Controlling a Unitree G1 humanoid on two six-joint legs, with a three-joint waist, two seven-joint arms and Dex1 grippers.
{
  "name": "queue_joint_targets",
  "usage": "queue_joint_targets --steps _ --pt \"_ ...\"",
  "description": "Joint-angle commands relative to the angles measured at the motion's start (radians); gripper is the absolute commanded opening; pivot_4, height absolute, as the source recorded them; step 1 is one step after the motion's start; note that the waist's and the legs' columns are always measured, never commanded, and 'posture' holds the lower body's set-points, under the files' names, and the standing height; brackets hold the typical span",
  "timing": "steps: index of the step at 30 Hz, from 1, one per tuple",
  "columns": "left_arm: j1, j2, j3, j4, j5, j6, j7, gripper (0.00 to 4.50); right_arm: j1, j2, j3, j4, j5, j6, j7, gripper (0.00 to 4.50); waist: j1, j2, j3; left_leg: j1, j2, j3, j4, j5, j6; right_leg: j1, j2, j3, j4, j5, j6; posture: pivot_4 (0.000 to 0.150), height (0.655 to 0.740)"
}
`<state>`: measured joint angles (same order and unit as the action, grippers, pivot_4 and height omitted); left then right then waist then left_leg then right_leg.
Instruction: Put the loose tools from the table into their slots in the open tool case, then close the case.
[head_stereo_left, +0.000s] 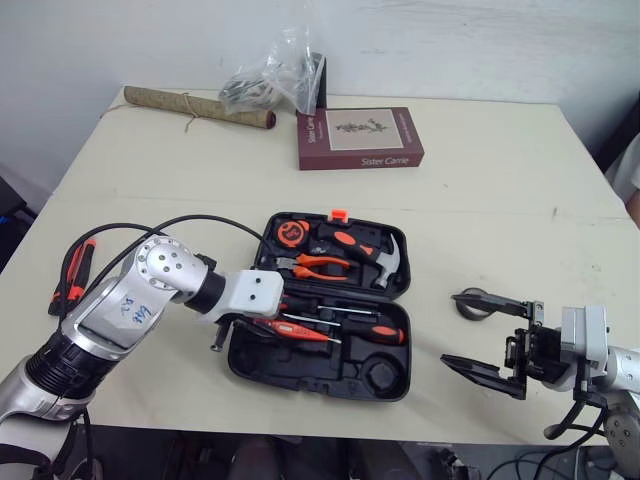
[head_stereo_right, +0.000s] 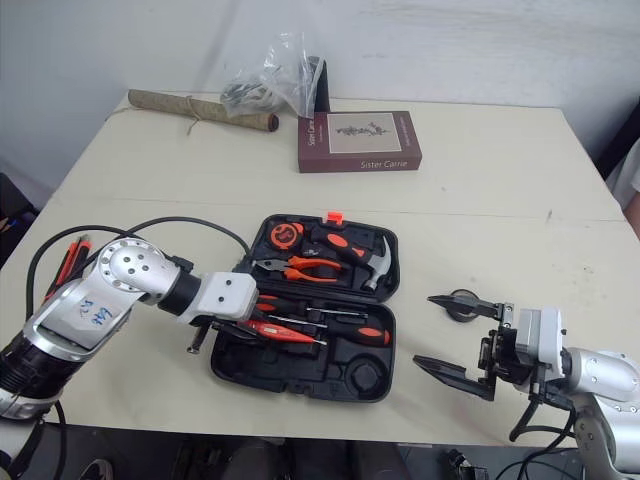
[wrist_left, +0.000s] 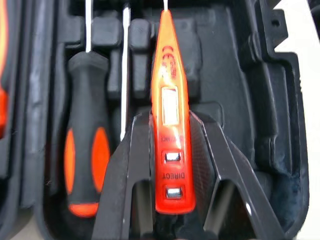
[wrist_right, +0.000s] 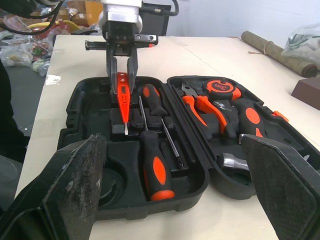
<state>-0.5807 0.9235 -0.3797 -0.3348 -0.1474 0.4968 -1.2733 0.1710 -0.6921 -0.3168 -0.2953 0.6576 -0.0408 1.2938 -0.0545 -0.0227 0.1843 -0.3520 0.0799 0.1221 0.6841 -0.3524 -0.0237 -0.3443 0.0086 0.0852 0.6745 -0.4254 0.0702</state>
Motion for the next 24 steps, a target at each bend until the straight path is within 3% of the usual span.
queue_joint_targets --steps 1,16,24 --pt "-0.011 0.006 -0.009 0.005 0.052 0.006 0.014 0.31 0.002 -0.006 -0.011 -0.032 0.006 -0.004 -0.009 4.5 0.001 0.0 0.0 0.0 0.0 0.0 0.0 0.0 0.0 0.0 0.0 0.0 0.0 0.0 0.0 0.15 0.74" --pt "0.015 0.069 -0.005 -0.011 0.091 0.004 -0.019 0.31 0.028 0.004 0.004 -0.057 -0.002 -0.012 -0.025 4.5 -0.002 0.0 0.0 0.0 0.0 0.0 0.0 0.0 0.0 0.0 0.0 0.0 0.001 0.0 0.0 0.15 0.74" --pt "0.018 0.032 -0.05 0.01 0.138 -0.016 0.01 0.31 0.019 0.011 0.007 -0.003 -0.012 -0.038 0.003 4.5 0.001 0.0 0.0 0.001 0.0 0.0 0.001 0.0 0.0 0.001 0.0 0.0 0.001 0.0 0.0 0.15 0.74"
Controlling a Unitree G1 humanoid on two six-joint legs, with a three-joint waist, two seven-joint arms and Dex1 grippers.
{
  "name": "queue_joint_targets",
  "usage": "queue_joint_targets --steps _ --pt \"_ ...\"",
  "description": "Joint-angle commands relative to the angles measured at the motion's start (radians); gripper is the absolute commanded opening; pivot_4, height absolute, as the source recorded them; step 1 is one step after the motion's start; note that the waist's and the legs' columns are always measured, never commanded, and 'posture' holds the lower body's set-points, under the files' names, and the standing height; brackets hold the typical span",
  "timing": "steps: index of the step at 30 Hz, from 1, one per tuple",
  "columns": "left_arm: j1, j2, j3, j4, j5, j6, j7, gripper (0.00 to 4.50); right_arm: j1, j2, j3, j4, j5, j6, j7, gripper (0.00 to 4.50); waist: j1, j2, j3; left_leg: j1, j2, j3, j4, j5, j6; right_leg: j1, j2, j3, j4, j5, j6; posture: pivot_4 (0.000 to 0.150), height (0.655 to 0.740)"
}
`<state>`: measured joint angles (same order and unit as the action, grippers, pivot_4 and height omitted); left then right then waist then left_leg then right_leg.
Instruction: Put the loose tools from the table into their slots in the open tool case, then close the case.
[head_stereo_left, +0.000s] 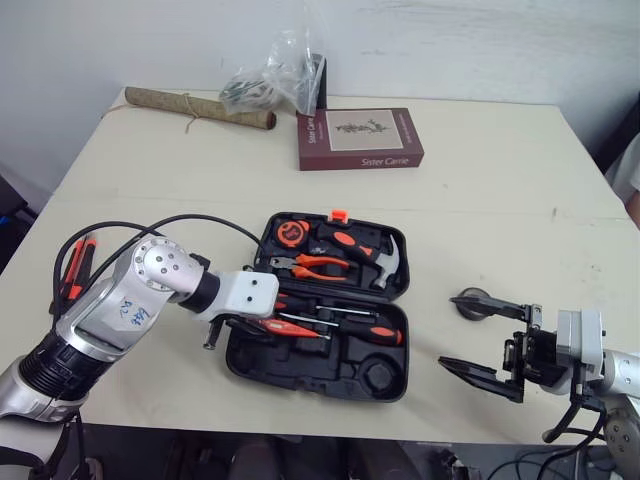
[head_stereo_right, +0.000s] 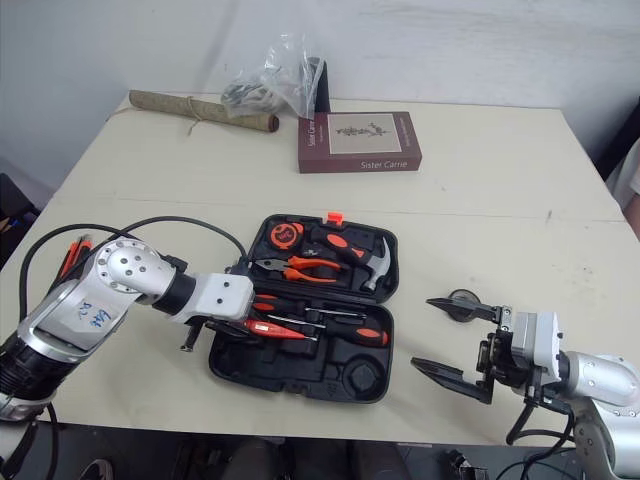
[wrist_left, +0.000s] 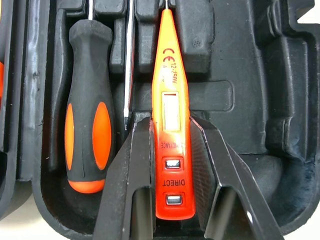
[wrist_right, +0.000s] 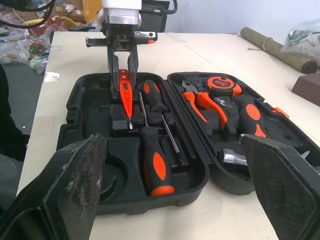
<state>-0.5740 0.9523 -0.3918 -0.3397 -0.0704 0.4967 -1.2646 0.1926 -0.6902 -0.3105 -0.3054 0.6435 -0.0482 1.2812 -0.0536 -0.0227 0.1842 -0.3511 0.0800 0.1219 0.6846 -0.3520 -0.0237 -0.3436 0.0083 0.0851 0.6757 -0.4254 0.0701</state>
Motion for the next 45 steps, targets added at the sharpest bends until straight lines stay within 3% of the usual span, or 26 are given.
queue_joint_targets --steps 1,5,8,12,17,20,22,28,33,45 --pt "0.008 0.005 -0.044 0.023 0.075 -0.028 0.001 0.31 -0.004 0.011 0.0 0.023 0.0 -0.04 0.025 4.5 0.0 0.0 0.0 0.0 0.0 0.0 0.0 0.0 0.0 0.0 0.0 0.0 0.0 0.0 0.0 0.15 0.74" --pt "-0.003 -0.007 -0.014 0.024 0.059 -0.026 0.006 0.31 -0.005 0.021 -0.004 0.078 -0.006 -0.078 0.061 4.5 0.001 0.0 0.0 0.001 0.0 0.0 0.0 0.0 0.0 0.001 0.0 0.0 0.0 0.0 0.0 0.15 0.74" --pt "-0.017 -0.016 0.064 -0.03 -0.036 -0.048 -0.023 1.76 0.006 0.021 -0.013 0.097 -0.004 -0.09 0.077 4.5 0.0 0.0 0.0 0.001 0.0 0.0 0.0 0.0 0.0 0.001 0.0 0.0 0.0 0.0 0.0 0.15 0.74" --pt "-0.02 0.024 0.172 -0.119 -0.181 0.023 -0.088 1.76 0.021 0.014 -0.02 0.107 0.004 -0.091 0.093 4.5 -0.001 0.0 0.0 0.0 0.0 0.0 0.0 0.0 0.0 0.0 0.0 0.0 0.001 0.0 0.0 0.15 0.74" --pt "0.047 0.061 0.279 -0.068 -0.231 -0.059 -0.095 1.76 0.025 0.009 -0.02 0.098 0.014 -0.08 0.102 4.5 -0.001 0.0 0.0 0.0 0.0 0.0 0.0 0.001 0.0 0.0 0.0 0.0 0.002 0.0 0.0 0.15 0.74" --pt "0.134 -0.033 0.354 0.016 -0.267 -0.169 -0.037 0.95 0.016 0.009 -0.012 0.084 0.015 -0.066 0.091 4.5 0.0 0.0 0.0 0.001 0.0 0.0 0.001 0.001 0.0 0.001 0.0 0.0 0.001 0.0 0.0 0.15 0.74" --pt "0.217 -0.057 0.371 0.064 -0.251 -0.229 -0.026 0.03 0.011 0.01 -0.008 0.079 0.014 -0.059 0.086 4.5 0.0 0.0 0.0 0.0 0.0 -0.001 0.001 0.001 0.0 0.0 0.0 -0.001 0.002 0.0 0.0 0.15 0.74" --pt "0.316 -0.146 0.358 0.107 -0.25 -0.307 0.04 0.03 -0.002 0.009 -0.005 0.08 0.01 -0.047 0.079 4.5 0.001 0.0 0.0 0.0 0.0 -0.001 0.002 0.001 0.0 -0.001 -0.001 -0.001 0.003 0.0 0.0 0.15 0.74" --pt "0.287 -0.21 0.317 0.156 -0.198 -0.34 0.095 0.03 -0.018 0.009 0.002 0.073 0.005 -0.029 0.064 4.5 0.001 0.0 0.0 0.0 0.0 -0.001 0.003 0.001 0.0 0.0 -0.001 -0.001 0.003 0.0 0.0 0.15 0.74" --pt "0.302 -0.185 0.196 0.312 -0.057 -0.524 0.05 0.03 -0.009 0.03 0.008 0.076 -0.02 -0.049 0.032 4.5 -0.002 0.001 -0.001 0.001 0.0 -0.001 0.002 0.001 0.0 0.0 -0.001 -0.001 0.003 0.0 0.0 0.15 0.74"
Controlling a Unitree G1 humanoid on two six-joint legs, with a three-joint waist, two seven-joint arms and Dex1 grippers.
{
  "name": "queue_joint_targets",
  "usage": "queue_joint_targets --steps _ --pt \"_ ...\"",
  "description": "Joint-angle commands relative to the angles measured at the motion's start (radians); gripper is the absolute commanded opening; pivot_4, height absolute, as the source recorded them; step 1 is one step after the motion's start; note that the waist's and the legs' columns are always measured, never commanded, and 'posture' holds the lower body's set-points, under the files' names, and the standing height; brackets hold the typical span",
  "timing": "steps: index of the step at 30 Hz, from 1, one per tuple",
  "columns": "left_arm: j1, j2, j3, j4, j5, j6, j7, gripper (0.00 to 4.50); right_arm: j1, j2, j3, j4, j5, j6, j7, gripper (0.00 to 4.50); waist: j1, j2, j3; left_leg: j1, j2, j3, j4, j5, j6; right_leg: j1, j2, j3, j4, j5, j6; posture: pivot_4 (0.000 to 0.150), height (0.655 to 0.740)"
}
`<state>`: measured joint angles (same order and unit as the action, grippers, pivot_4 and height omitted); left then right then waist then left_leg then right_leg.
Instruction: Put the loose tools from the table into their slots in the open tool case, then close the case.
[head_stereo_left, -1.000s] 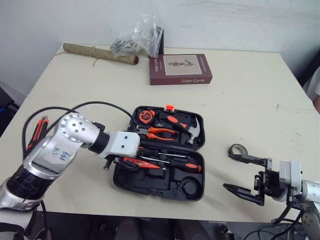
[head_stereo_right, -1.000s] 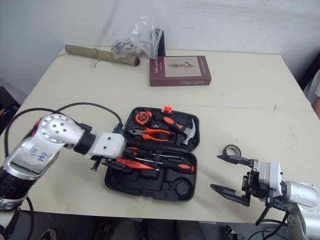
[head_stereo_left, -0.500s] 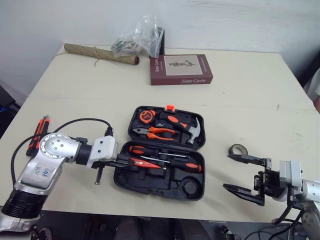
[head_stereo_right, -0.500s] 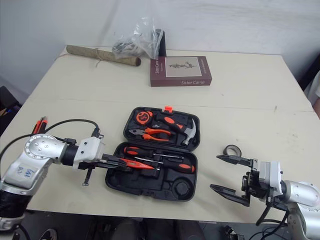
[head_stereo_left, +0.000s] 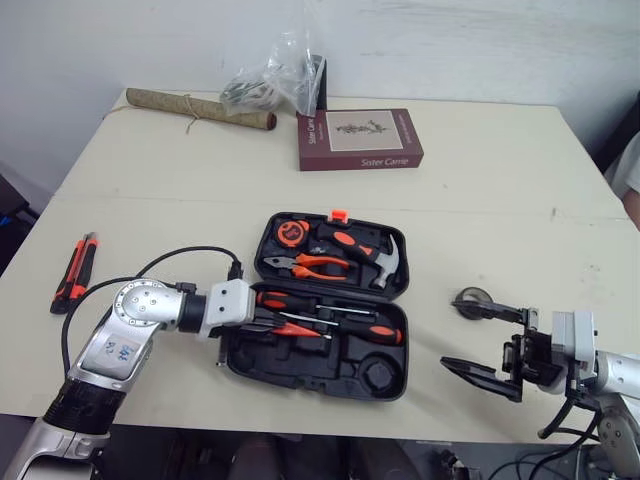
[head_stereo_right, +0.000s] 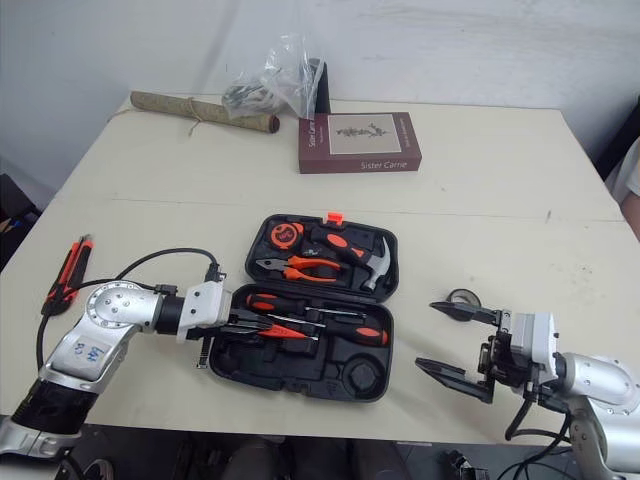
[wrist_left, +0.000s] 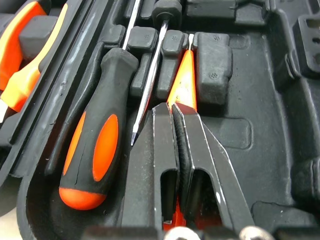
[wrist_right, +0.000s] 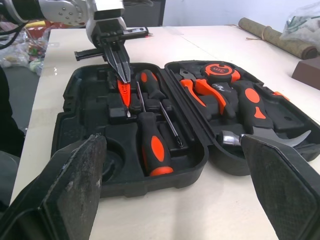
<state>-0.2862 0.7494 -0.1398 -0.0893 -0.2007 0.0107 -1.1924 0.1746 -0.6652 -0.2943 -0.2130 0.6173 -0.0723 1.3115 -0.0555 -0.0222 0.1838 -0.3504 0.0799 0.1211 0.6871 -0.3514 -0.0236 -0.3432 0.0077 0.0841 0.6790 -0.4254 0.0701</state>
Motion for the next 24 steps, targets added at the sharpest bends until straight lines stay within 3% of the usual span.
queue_joint_targets --steps 1,8,13,15,20,24 --pt "0.012 0.024 -0.069 0.074 0.088 -0.034 -0.024 0.03 0.011 0.007 -0.008 -0.007 0.004 -0.032 0.007 4.5 0.0 0.0 0.0 0.0 0.0 0.0 0.0 0.0 0.0 0.0 0.0 0.0 0.0 0.0 0.0 0.15 0.74" --pt "0.014 0.016 -0.077 0.077 0.06 0.152 0.034 0.03 -0.002 -0.001 -0.021 0.063 0.004 -0.074 0.034 4.5 0.001 0.007 -0.006 0.011 0.0 0.001 -0.003 0.0 0.0 0.011 0.0 0.001 -0.002 0.0 0.0 0.15 0.74" --pt "0.053 0.009 -0.001 0.032 -0.023 0.081 0.014 0.03 -0.002 -0.017 -0.034 0.057 0.013 -0.066 0.029 4.5 -0.002 0.014 -0.011 0.02 0.0 0.001 -0.006 0.0 0.0 0.02 0.0 0.001 -0.007 0.0 0.0 0.15 0.74" --pt "0.099 0.009 0.081 -0.041 -0.14 0.027 -0.037 0.03 0.002 -0.034 -0.064 0.049 0.021 -0.051 0.011 4.5 -0.004 0.014 -0.01 0.019 0.0 0.001 -0.007 0.0 -0.001 0.018 0.001 0.001 -0.007 0.0 0.0 0.15 0.74" --pt "0.25 0.024 0.358 -0.166 -0.341 0.104 0.032 0.03 0.038 -0.091 -0.188 0.113 0.02 -0.052 0.011 4.5 0.001 0.007 -0.006 0.014 0.0 0.0 -0.006 -0.001 0.0 0.015 0.0 0.0 -0.008 0.0 0.0 0.15 0.74" --pt "0.471 0.043 0.755 -0.057 -0.343 0.106 0.122 1.26 0.099 -0.152 -0.362 0.299 -0.022 -0.132 0.035 4.5 -0.002 0.007 -0.006 0.016 0.0 0.0 -0.008 -0.002 0.002 0.019 0.0 0.0 -0.015 0.0 0.0 0.15 0.74"
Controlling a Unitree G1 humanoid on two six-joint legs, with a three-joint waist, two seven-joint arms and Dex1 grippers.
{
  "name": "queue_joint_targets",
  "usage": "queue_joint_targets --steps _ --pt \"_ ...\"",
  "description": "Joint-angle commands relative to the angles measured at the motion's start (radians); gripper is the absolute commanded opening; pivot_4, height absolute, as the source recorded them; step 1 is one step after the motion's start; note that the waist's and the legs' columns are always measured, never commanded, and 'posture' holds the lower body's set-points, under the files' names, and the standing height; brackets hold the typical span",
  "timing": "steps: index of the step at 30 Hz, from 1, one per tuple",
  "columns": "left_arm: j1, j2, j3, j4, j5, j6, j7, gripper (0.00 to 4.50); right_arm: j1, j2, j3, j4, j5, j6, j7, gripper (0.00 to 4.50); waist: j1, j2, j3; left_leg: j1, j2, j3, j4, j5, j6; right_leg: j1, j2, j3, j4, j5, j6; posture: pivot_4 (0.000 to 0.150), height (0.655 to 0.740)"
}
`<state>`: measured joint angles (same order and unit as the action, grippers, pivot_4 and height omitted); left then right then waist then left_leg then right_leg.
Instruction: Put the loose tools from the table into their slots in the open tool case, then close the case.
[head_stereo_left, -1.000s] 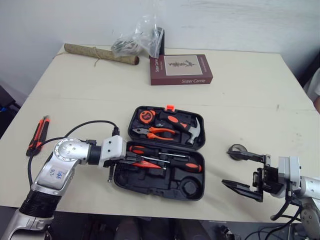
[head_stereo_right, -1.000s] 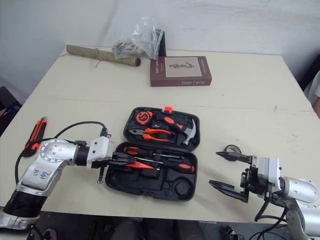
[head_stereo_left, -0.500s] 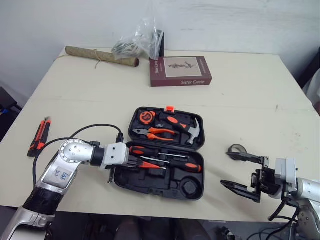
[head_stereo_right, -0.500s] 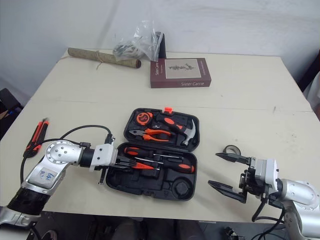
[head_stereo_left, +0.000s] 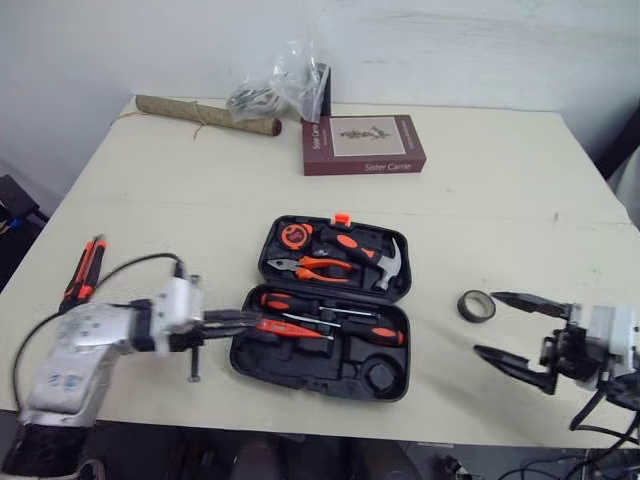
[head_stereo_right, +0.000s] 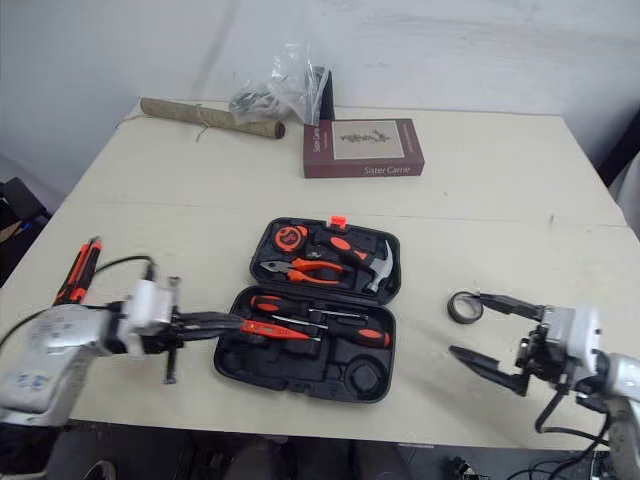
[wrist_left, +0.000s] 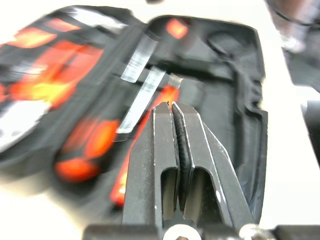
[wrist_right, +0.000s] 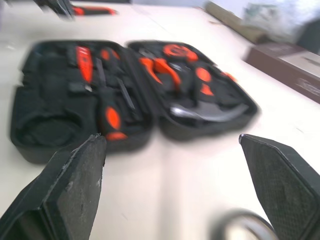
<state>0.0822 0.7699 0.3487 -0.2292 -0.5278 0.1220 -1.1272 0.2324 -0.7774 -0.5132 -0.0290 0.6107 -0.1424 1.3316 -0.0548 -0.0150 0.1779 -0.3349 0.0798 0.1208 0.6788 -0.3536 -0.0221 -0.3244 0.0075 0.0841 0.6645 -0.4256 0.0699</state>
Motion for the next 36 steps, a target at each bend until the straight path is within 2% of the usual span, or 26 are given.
queue_joint_targets --steps 1,4,7,8,12,15,18,21,22,27,29,32,36 --pt "0.132 0.024 0.328 0.117 -0.014 -0.015 0.068 1.72 0.048 -0.048 -0.164 0.147 -0.021 -0.077 0.016 4.5 -0.003 -0.001 0.001 0.0 0.0 0.0 -0.002 -0.001 0.0 0.0 0.0 0.0 -0.002 0.0 0.0 0.15 0.74" --pt "0.236 0.037 0.549 0.319 0.008 -0.062 0.116 3.02 0.069 -0.07 -0.234 0.276 -0.06 -0.144 -0.002 4.5 -0.008 -0.007 0.004 0.0 0.0 0.001 -0.005 -0.001 0.0 0.0 0.0 0.0 -0.005 0.0 0.0 0.15 0.74" --pt "0.321 0.054 0.677 0.5 0.048 -0.151 0.143 4.37 0.077 -0.076 -0.266 0.349 -0.092 -0.181 -0.039 4.5 -0.011 -0.008 0.004 0.001 0.0 0.003 -0.005 -0.002 0.002 0.001 -0.001 0.001 -0.007 0.0 0.0 0.15 0.74" --pt "0.349 0.063 0.708 0.569 0.066 -0.187 0.156 4.48 0.087 -0.074 -0.261 0.346 -0.098 -0.186 -0.037 4.5 -0.012 -0.008 0.004 0.001 0.0 0.003 -0.005 -0.003 0.002 0.001 -0.002 0.001 -0.007 0.0 0.0 0.15 0.74" --pt "0.392 0.081 0.774 0.742 0.094 -0.279 0.234 4.48 0.073 -0.049 -0.218 0.27 -0.096 -0.166 -0.078 4.5 -0.015 -0.01 0.003 0.002 -0.001 0.003 -0.01 -0.003 0.002 0.0 -0.002 0.001 -0.007 0.0 0.0 0.15 0.74" --pt "0.41 0.056 0.762 0.707 0.086 -0.306 0.243 4.48 0.039 -0.022 -0.17 0.18 -0.086 -0.116 -0.138 4.5 -0.017 -0.01 0.003 0.003 -0.001 0.003 -0.012 -0.004 0.003 0.0 -0.002 0.0 -0.006 0.0 0.0 0.15 0.74" --pt "0.39 0.024 0.735 0.587 0.049 -0.259 0.27 4.48 0.013 0.007 -0.096 0.032 -0.05 -0.031 -0.18 4.5 -0.013 -0.01 0.003 0.002 -0.001 0.002 -0.013 -0.004 0.003 0.0 -0.002 -0.001 -0.005 0.0 0.0 0.15 0.74" --pt "0.352 0.022 0.702 0.468 -0.007 -0.1 0.329 4.48 -0.077 0.029 -0.011 -0.088 -0.012 0.056 -0.245 4.5 -0.01 -0.01 0.003 0.001 -0.001 0.001 -0.013 -0.003 0.001 -0.002 -0.002 -0.002 -0.004 0.0 0.0 0.15 0.74" --pt "0.34 0.031 0.692 0.419 -0.044 0.024 0.379 4.48 -0.104 0.036 0.01 -0.119 0.008 0.078 -0.252 4.5 -0.01 -0.01 0.003 0.001 -0.001 0.001 -0.013 -0.002 0.0 -0.002 -0.002 -0.002 -0.004 0.0 0.0 0.15 0.74" --pt "0.269 0.094 0.598 0.241 -0.098 0.381 0.511 4.48 -0.14 0.098 0.119 -0.282 0.111 0.135 -0.215 4.5 -0.001 -0.01 0.003 -0.001 -0.001 0.0 -0.013 0.0 -0.002 -0.003 -0.002 -0.002 -0.004 0.0 0.0 0.15 0.74" --pt "0.234 0.138 0.54 0.237 -0.027 0.49 0.611 4.48 -0.147 0.12 0.161 -0.333 0.121 0.106 -0.171 4.5 0.0 -0.011 0.003 -0.002 -0.001 -0.001 -0.013 0.0 -0.003 -0.004 -0.002 -0.002 -0.006 0.0 0.0 0.15 0.74" --pt "0.115 0.134 0.497 0.214 -0.066 0.634 0.705 4.48 -0.185 0.162 0.218 -0.374 0.129 0.101 -0.177 4.5 -0.002 -0.01 0.003 -0.003 -0.001 0.0 -0.012 -0.001 -0.002 -0.005 -0.002 -0.001 -0.006 0.0 0.0 0.15 0.74" --pt "-0.029 0.136 0.404 0.237 -0.077 0.755 0.739 4.48 -0.199 0.186 0.265 -0.37 0.122 0.085 -0.125 4.5 -0.003 -0.013 0.004 -0.003 -0.001 0.0 -0.011 0.001 -0.003 -0.005 -0.002 -0.002 -0.004 0.0 0.0 0.15 0.74"
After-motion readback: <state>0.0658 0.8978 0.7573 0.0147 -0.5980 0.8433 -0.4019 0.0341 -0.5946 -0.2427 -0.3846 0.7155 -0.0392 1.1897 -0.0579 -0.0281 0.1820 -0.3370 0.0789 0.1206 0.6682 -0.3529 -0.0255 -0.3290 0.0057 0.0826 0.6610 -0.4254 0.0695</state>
